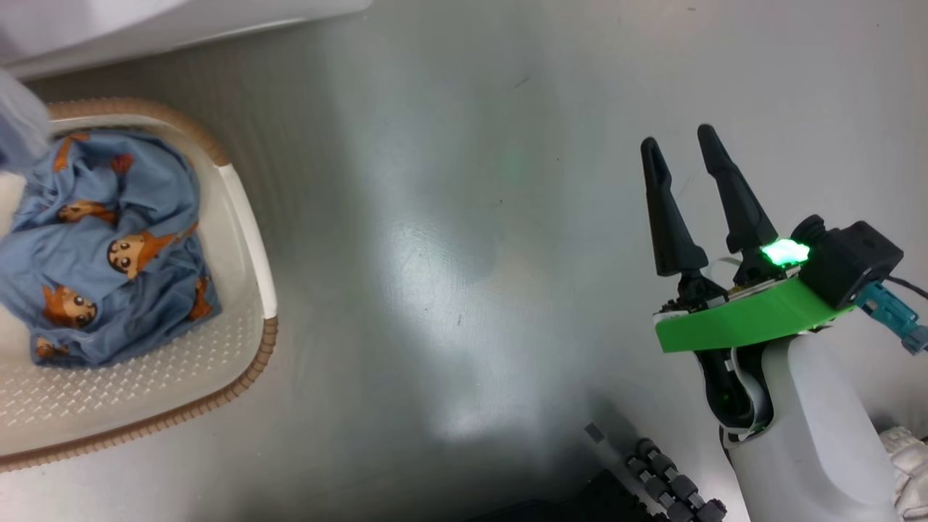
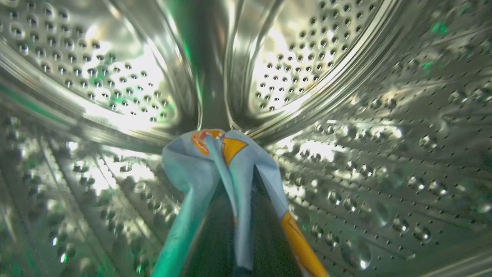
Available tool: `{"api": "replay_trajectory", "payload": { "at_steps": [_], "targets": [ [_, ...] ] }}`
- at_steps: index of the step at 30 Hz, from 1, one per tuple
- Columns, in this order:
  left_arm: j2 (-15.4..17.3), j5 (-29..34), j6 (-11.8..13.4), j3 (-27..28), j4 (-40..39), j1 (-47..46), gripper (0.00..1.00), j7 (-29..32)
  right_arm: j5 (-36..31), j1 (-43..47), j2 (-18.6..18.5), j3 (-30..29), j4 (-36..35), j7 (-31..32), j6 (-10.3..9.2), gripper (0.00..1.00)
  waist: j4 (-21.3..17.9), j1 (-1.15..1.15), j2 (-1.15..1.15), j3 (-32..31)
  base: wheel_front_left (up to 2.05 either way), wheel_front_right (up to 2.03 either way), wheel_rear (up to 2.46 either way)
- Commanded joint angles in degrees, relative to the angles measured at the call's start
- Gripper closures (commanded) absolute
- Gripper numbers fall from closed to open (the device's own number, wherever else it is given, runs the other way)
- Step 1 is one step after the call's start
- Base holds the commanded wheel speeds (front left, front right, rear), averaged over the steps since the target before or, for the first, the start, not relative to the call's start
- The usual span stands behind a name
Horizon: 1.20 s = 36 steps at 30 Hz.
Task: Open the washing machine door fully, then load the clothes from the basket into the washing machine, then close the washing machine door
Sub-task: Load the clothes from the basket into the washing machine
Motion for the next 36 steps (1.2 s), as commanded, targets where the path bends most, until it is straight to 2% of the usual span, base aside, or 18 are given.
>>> {"api": "replay_trajectory", "payload": {
  "at_steps": [1,6,11,13,19,24,30,36],
  "targets": [
    [4.3,1.4,-0.2,-0.4,-3.0,-2.6,1.0,-3.8,0.9,1.4,0.0,1.2,-1.1,-0.3,0.09,0.0,-0.3,0.0,0.0,0.5,0.0,0.0,0.0],
    [6.4,2.2,-0.2,-3.2,-3.5,-4.3,1.0,-14.6,1.1,1.0,0.0,1.2,-1.0,-0.3,0.09,0.0,-0.3,0.0,0.0,0.2,0.0,0.0,0.0],
    [6.4,-0.9,-0.2,-5.8,0.1,-3.6,1.0,-15.4,1.0,1.1,0.0,0.6,-0.7,-0.3,0.09,0.0,0.4,0.0,0.0,-0.6,0.0,0.0,0.0],
    [6.0,-2.5,-0.2,-6.2,1.8,-2.9,0.0,-14.8,0.7,1.1,0.0,0.4,-0.6,-0.3,0.09,0.0,0.9,0.0,0.0,-1.1,0.0,0.0,0.0],
    [5.6,-3.5,-0.2,-7.8,4.2,-1.2,0.0,-15.0,-0.3,1.3,0.0,-0.5,-0.6,-0.3,0.09,0.0,2.4,0.0,0.0,-2.5,0.0,0.0,0.0],
    [4.0,-4.6,0.0,-8.0,5.0,1.3,0.0,-16.9,-1.4,1.9,0.0,-1.4,-0.6,-0.3,0.09,0.0,4.2,0.0,0.0,-4.5,0.0,0.0,0.0],
    [2.0,-4.5,2.0,-8.4,3.5,5.8,0.0,-19.8,-2.0,2.5,0.0,-2.1,-0.4,-0.3,0.09,0.0,6.3,0.0,0.0,-6.9,0.0,0.0,0.0],
    [0.3,-4.4,4.9,-8.3,-1.4,12.3,0.0,-22.1,-2.7,3.2,0.0,-2.6,-0.2,-0.3,0.09,0.0,7.7,0.0,0.0,-8.6,0.0,0.0,0.0]
  ]
}}
